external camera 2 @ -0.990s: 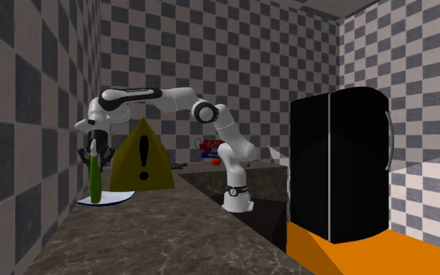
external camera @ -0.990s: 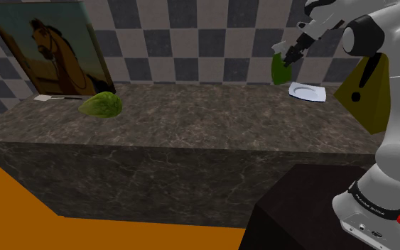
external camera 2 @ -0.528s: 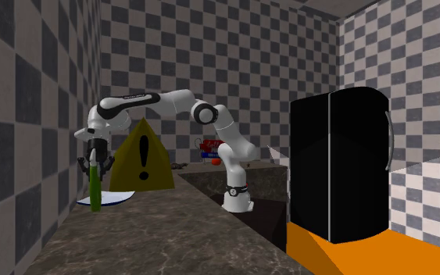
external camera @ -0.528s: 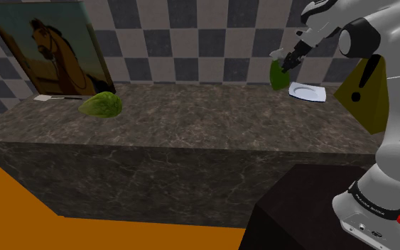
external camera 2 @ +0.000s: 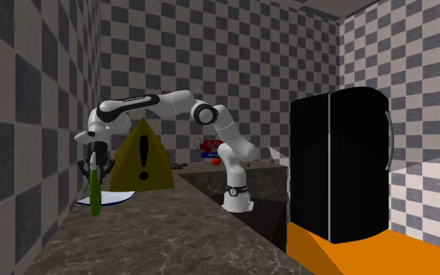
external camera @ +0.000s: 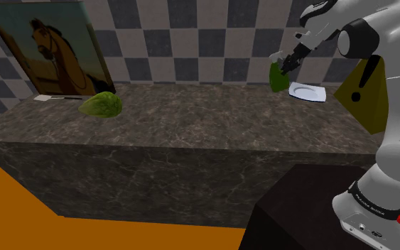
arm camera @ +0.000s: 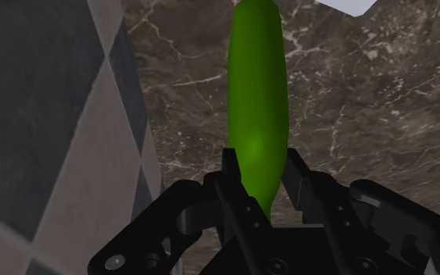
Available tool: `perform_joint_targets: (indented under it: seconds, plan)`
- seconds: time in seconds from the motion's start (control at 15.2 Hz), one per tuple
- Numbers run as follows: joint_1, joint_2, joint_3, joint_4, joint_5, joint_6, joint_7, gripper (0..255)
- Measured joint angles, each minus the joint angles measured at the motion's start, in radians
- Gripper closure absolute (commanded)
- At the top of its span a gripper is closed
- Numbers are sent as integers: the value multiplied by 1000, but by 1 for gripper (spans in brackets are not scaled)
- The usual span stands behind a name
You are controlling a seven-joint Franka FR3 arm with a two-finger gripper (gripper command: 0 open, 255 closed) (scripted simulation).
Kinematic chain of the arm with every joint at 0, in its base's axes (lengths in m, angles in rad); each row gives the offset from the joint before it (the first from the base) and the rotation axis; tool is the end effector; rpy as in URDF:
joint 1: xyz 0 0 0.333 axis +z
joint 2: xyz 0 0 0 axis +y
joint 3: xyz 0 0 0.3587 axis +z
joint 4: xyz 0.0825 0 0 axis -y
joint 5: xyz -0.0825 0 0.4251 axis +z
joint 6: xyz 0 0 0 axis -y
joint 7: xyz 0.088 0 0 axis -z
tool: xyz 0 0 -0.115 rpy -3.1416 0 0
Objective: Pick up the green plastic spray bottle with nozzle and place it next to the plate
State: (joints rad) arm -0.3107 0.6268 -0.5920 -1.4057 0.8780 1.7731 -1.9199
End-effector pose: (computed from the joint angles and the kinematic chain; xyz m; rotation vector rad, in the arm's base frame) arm 0.5958 -0.4828 0.3932 -2.5985 -1.1529 -0.6916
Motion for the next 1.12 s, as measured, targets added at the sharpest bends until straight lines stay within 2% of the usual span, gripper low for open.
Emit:
perform_joint_targets:
  seconds: [0.07,0.46,0.79,1.12]
  plan:
    - [1,-1,0,-1,0,1,0,0]
    - [2,0,0,-5,-1,2,-1,0]
    - [-37,-14,-15,69,-21,-83,22,0]
    - [-41,-20,-18,71,-25,-94,21,0]
